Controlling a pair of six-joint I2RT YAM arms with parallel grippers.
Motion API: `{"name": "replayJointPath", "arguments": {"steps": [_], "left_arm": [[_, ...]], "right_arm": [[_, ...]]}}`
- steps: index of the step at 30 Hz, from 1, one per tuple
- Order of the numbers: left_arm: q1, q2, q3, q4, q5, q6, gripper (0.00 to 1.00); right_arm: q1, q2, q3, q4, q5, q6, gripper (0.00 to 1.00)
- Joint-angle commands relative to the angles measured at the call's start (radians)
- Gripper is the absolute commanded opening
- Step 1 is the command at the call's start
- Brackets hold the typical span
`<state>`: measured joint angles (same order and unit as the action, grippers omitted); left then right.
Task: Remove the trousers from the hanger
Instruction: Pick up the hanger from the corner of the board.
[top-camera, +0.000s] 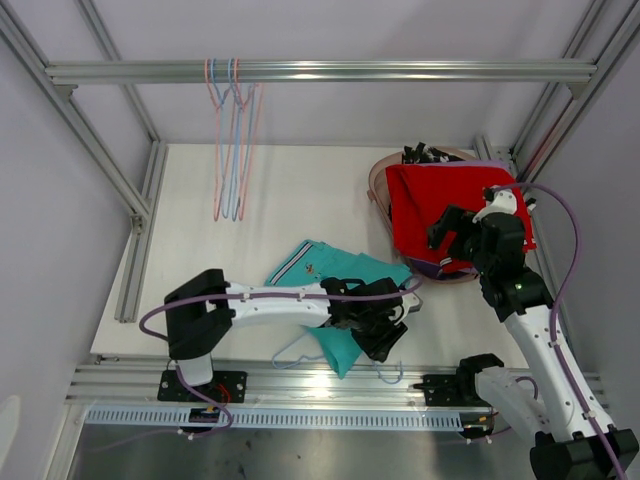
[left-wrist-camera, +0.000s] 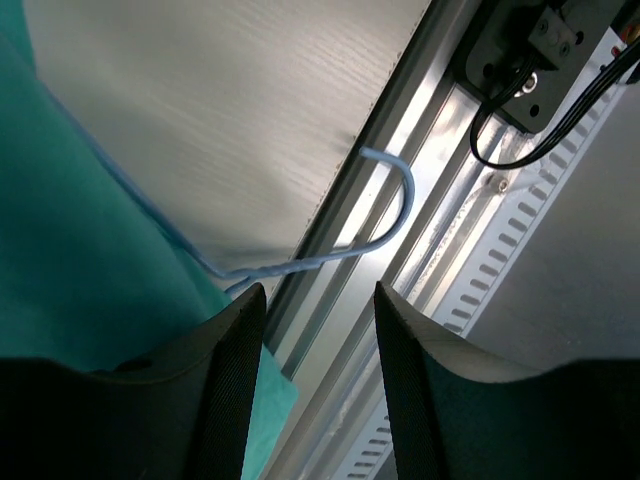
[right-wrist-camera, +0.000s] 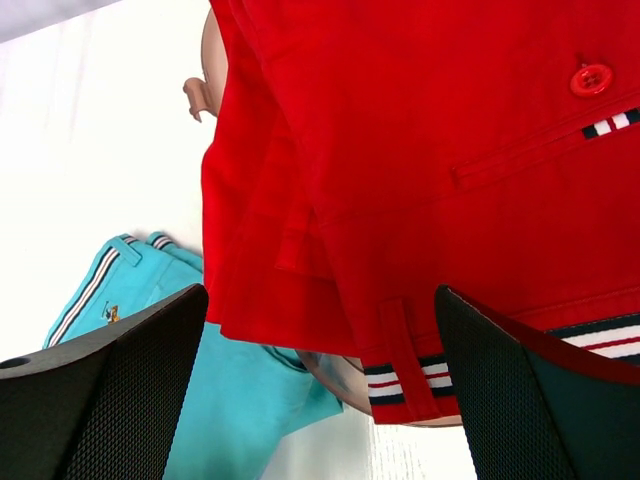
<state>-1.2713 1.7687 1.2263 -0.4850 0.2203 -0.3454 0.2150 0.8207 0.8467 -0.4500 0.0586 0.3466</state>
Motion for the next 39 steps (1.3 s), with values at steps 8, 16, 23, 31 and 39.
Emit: {"name": "replayJointPath", "arguments": {"steps": [8,16,23,31,39], "left_arm": [[-0.014,0.071,0.098,0.007,-0.093,-0.095,0.52],[-0.01,0.089,0.081,-0.018,-0.159,-0.133,0.53],[0.003,0.104,0.067,-0.018,-0.179,-0.152,0.54],[0.012,0.094,0.058,-0.036,-0.217,-0.158,0.54],[0.018,0.106,0.05,-0.043,-0.24,-0.165,0.54]], "right_arm": [[-0.057,-0.011,-0.017,0.059,-0.108,0.02,0.99],[-0.077,-0.012,-0.028,0.065,-0.132,0.023,0.99],[-0.082,-0.012,-0.029,0.066,-0.14,0.025,0.99],[-0.085,-0.012,-0.032,0.07,-0.144,0.025,0.99],[-0.085,-0.015,-0.034,0.066,-0.146,0.025,0.99]]}}
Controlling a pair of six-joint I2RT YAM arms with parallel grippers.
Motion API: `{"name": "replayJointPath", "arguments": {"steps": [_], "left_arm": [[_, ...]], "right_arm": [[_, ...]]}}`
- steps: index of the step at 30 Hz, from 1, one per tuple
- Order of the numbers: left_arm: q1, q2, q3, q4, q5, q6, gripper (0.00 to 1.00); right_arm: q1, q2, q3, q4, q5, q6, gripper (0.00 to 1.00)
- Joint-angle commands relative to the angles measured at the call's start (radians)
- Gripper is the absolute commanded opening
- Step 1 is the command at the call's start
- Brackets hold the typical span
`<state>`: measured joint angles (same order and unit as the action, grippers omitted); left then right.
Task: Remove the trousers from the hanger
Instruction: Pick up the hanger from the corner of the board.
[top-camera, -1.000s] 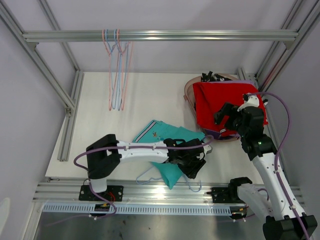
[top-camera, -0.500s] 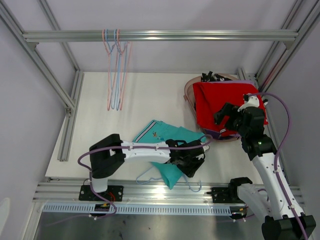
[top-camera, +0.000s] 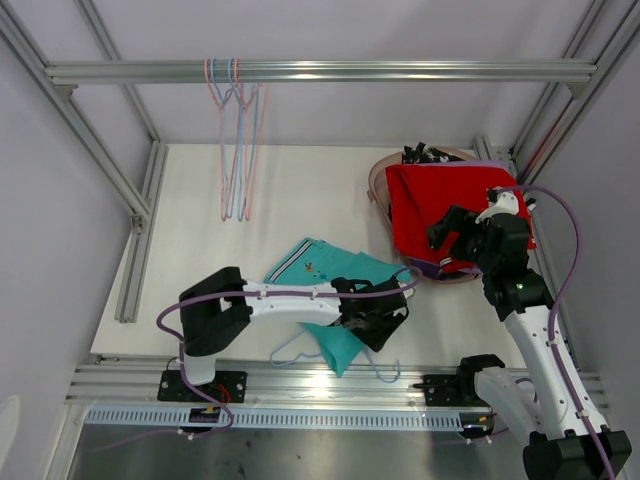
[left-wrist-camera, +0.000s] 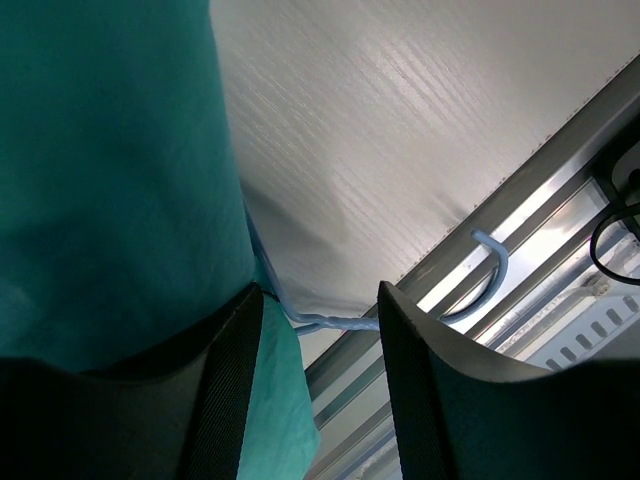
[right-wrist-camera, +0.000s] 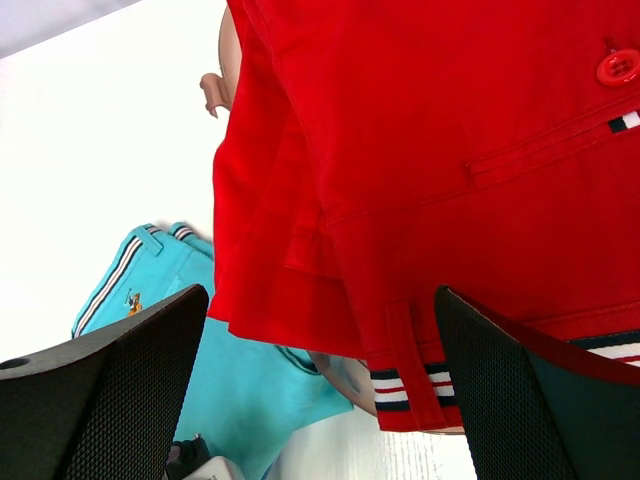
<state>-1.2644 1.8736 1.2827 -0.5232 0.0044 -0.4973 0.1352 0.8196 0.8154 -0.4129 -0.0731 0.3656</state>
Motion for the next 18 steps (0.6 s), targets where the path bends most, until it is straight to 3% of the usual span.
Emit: {"name": "replayJointPath", "arguments": {"steps": [1,8,18], "left_arm": [[0.01,0.004,-0.009,-0.001,-0.02,-0.017,0.54],[-0.001,0.015,-0.019,0.023,0.046,-0.021,0.54],[-0.026,0.058,0.027,-0.03,0.026,-0.017,0.3]], "right_arm": [[-0.005,-0.014,-0.002,0.029,-0.014,0.006,0.99],[-0.005,-0.011,-0.004,0.033,-0.013,0.006,0.99],[-0.009,-0.014,-0.005,0.033,-0.014,0.007,1.0]]}}
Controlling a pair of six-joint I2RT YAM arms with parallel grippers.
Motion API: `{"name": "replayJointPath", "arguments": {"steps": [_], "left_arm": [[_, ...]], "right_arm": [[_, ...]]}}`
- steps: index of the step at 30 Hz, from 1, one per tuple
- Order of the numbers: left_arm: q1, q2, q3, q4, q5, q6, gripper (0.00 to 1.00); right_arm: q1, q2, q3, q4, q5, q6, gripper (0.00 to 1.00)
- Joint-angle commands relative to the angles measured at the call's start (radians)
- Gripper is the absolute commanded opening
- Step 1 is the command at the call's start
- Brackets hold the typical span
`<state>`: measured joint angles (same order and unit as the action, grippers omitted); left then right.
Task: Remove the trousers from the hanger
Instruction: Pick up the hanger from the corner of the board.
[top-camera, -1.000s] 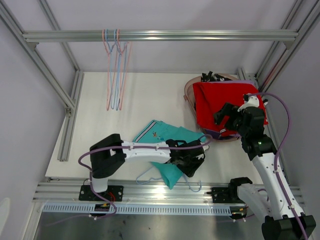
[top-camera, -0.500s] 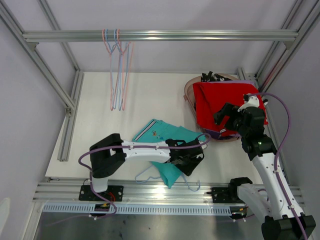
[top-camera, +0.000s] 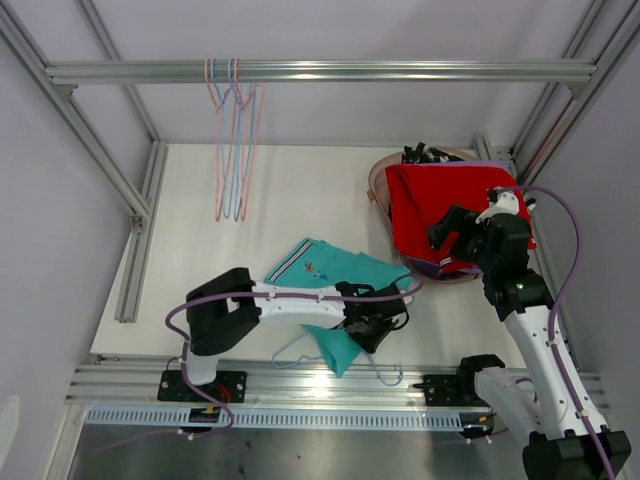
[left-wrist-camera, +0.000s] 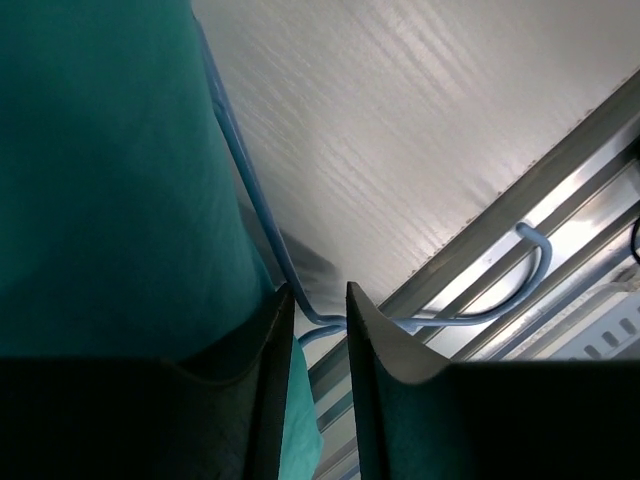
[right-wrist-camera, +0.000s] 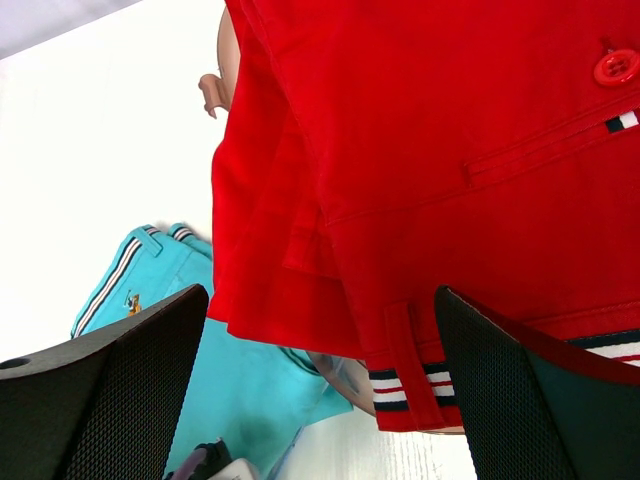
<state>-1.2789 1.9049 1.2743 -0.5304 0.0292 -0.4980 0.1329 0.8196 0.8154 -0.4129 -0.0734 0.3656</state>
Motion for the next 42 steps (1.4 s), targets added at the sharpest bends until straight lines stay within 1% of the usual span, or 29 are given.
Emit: {"name": "replayJointPath", "arguments": {"steps": [1,7,9,10,11,13,14,23,32,42], "left_arm": [[-0.011,0.032,0.037,-0.029,0.001,-0.022,0.3],[-0.016,0.072,0.037,-0.056,-0.009,-0.062,0.3],[-0.017,0.074,0.034,-0.054,-0.002,-0.071,0.28],[-0.019,0.072,0.034,-0.051,0.009,-0.073,0.25],[-0.019,0.071,0.037,-0.049,0.021,-0.074,0.17],[-0.019,0.054,0.045,-0.054,0.041,-0.071,0.08],[-0.017,0.045,0.049,-0.057,0.06,-0.068,0.01],[-0.017,-0.136,0.083,-0.094,0.152,-0.047,0.01],[-0.011,-0.256,0.171,-0.204,0.133,-0.017,0.01],[0.021,-0.346,0.157,-0.241,0.112,-0.016,0.0]], "right_arm": [[-0.007,-0.016,-0.005,0.033,-0.014,0.007,0.99],[-0.007,-0.017,-0.005,0.034,-0.017,0.007,0.99],[-0.007,-0.019,-0.005,0.034,-0.017,0.007,0.99],[-0.009,-0.017,-0.004,0.033,-0.017,0.007,0.99],[-0.007,-0.019,-0.004,0.031,-0.017,0.007,0.99],[-0.007,-0.022,-0.004,0.031,-0.017,0.007,0.99],[-0.009,-0.022,-0.002,0.031,-0.017,0.007,0.99],[-0.01,-0.028,-0.002,0.026,-0.014,0.007,0.99],[-0.012,-0.066,0.004,0.023,0.011,0.004,0.99],[-0.012,-0.089,0.007,0.017,0.032,0.006,0.99]]}}
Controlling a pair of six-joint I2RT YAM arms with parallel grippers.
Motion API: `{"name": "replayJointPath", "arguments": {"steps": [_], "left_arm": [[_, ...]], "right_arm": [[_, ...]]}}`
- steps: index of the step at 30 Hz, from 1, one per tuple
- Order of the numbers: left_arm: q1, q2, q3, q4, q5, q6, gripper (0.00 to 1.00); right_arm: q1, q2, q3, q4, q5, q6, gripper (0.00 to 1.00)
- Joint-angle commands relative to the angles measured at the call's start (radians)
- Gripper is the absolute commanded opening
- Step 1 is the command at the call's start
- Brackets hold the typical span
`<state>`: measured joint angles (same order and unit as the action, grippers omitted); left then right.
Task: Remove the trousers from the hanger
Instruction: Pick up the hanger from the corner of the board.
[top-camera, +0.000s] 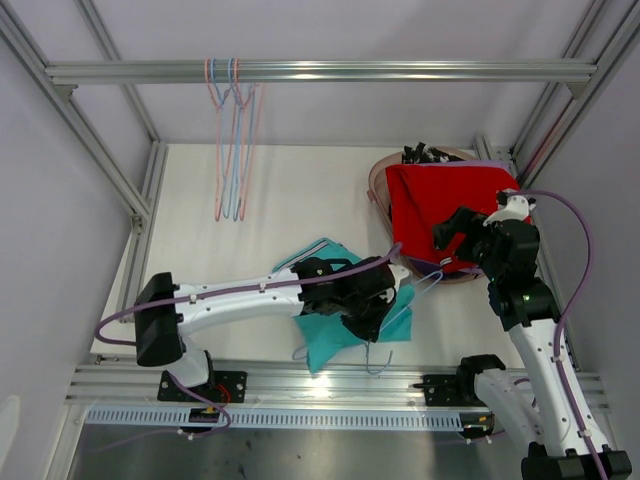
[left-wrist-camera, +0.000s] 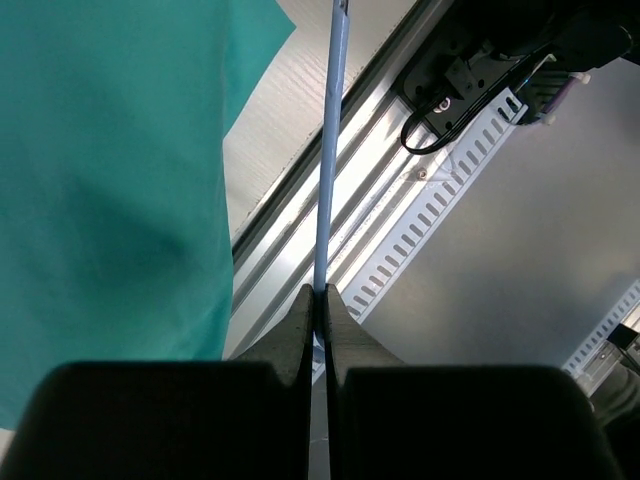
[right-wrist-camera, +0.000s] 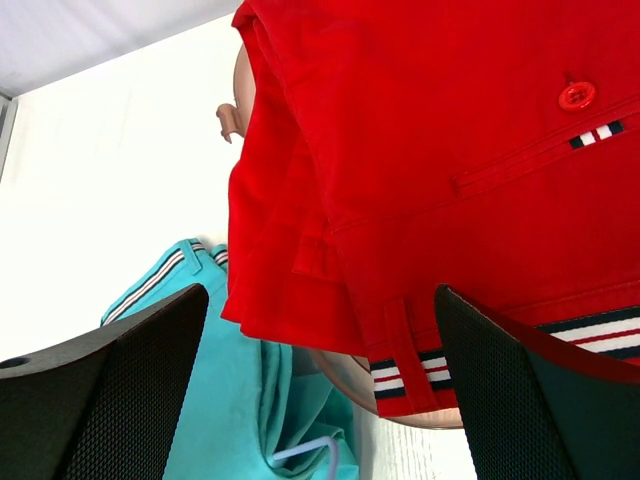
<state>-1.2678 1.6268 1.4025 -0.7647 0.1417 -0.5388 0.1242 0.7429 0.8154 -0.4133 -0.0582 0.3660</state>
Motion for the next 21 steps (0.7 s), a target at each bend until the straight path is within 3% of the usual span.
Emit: {"name": "replayJointPath", "arguments": {"steps": [1,11,17,21], "left_arm": [[0.015,-0.077,0.032,-0.011,-0.002,0.028,0.01],[0.116,-0.195,0.091,-0.062,0.006,0.036,0.0],[0.222,-0.262,0.131,-0.024,0.099,0.03,0.0],[0.265,-0.262,0.168,-0.016,0.124,0.034,0.01]], "right_arm": [[-0.005,-0.014,0.008,0.016,0.018,0.005,1.0],[-0.005,-0.034,0.01,0.025,-0.014,-0.002,1.0],[-0.005,-0.022,0.01,0.033,-0.038,-0.006,0.99],[0.008,-0.033,0.008,0.056,-0.155,-0.021,1.0]]}}
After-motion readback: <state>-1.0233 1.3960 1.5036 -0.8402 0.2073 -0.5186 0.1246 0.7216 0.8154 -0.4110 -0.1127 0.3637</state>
